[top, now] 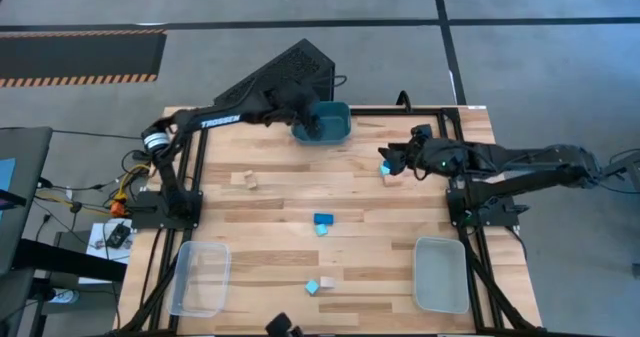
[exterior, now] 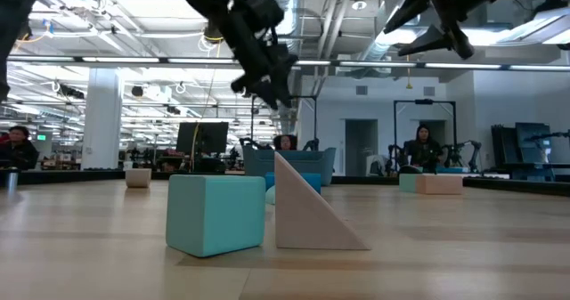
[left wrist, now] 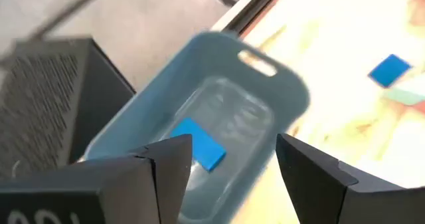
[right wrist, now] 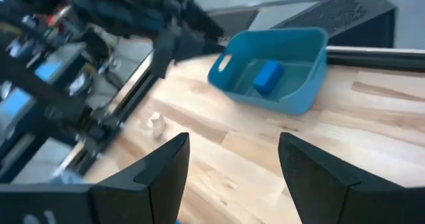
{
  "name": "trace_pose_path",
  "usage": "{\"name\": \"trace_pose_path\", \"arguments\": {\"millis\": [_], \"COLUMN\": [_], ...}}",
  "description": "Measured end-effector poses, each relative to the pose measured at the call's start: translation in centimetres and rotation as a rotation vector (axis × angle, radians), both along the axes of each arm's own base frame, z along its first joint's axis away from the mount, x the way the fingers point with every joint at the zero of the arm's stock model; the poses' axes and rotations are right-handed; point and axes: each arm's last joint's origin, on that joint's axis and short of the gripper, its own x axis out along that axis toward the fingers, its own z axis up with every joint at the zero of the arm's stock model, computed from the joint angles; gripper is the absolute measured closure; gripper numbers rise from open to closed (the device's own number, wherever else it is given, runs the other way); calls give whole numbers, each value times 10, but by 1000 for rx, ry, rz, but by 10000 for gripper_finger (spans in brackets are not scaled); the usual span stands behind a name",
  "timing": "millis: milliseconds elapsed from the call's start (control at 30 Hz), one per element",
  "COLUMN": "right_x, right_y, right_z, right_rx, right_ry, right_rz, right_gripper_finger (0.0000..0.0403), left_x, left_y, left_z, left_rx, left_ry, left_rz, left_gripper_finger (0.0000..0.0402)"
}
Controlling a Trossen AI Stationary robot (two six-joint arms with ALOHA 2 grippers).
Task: Sort & place blocks by color
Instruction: Put the top blue block into the blue bin
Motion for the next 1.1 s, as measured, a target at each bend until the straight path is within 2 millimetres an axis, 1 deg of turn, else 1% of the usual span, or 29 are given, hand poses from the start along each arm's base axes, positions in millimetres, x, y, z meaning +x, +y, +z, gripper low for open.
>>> {"name": "trace_pose_path", "arguments": {"millis": [133, 233, 300, 367, 500, 567, 667, 767, 833, 967, 1100], "right_x": [-2, -5, -8, -10, -10, -9, -5, -3, -3, -2, -4], "right_y": [-8, -15, -20, -26, -34, -36, -34, -33, -33, -33, -32], "right_z": [1, 2, 1, 0, -5, -12, -21, -30, -36, -52, -66], "right_rx": [-20, -49, -58, -66, -60, -54, -124, -152, -150, -115, -95], "right_ry": [32, 52, 74, 92, 117, 144, 141, 97, 77, 48, 75], "right_rz": [95, 136, 163, 177, 240, 274, 357, 371, 362, 349, 352], "right_gripper_finger": [147, 147, 147, 147, 147, 147, 147, 147, 147, 147, 148], "left_x": [-2, -9, -20, -32, -61, -71, -78, -79, -77, -76, -79], "left_y": [-30, -47, -55, -62, -81, -96, -120, -139, -150, -175, -190], "left_z": [21, 28, 31, 37, 41, 37, 24, 5, -1, -5, -12], "left_rx": [80, 65, 29, 19, -10, -13, 8, -27, -66, -120, -154], "left_ry": [-56, -127, -195, -299, -483, -563, -656, -707, -734, -737, -683], "left_rz": [-34, -21, 10, 40, 85, 77, 98, 122, 112, 136, 152], "left_gripper_finger": [205, 210, 213, 216, 217, 217, 217, 217, 217, 217, 217]}}
